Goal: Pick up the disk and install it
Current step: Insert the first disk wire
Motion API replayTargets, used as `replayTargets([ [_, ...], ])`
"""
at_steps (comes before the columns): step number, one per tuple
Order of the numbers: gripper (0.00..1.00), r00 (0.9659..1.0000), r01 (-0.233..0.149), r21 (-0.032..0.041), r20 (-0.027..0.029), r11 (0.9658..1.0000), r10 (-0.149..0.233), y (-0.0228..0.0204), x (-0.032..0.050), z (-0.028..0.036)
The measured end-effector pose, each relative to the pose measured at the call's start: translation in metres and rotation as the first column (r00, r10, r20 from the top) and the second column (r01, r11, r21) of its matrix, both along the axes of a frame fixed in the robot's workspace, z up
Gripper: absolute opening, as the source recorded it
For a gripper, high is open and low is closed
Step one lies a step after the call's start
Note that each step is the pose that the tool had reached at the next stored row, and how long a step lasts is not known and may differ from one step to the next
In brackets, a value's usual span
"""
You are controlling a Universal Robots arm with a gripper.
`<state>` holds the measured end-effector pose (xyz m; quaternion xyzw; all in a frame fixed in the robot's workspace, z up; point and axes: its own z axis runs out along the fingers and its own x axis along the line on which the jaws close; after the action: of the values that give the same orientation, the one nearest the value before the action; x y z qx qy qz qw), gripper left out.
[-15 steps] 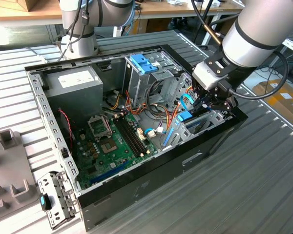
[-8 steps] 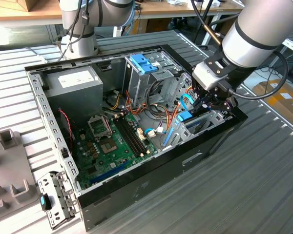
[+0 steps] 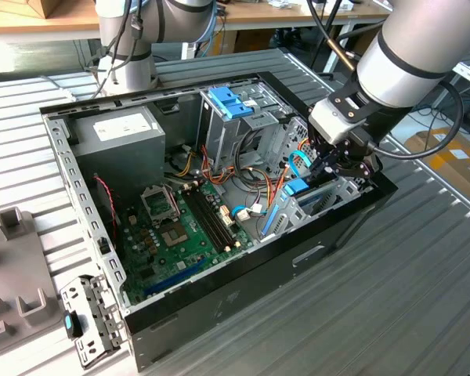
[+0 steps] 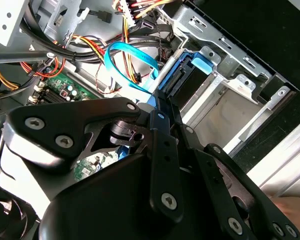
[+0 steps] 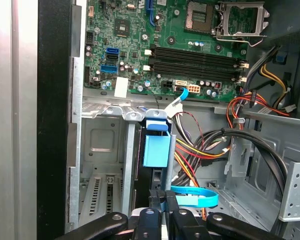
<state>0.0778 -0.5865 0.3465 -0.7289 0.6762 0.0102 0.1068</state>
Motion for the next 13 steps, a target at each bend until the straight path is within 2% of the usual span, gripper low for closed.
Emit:
replayTargets([
  [13,0.16,1.0000,0.000,-0.0001,0.0000,1.0000,0.000,0.0000,0.0000,-0.0013],
])
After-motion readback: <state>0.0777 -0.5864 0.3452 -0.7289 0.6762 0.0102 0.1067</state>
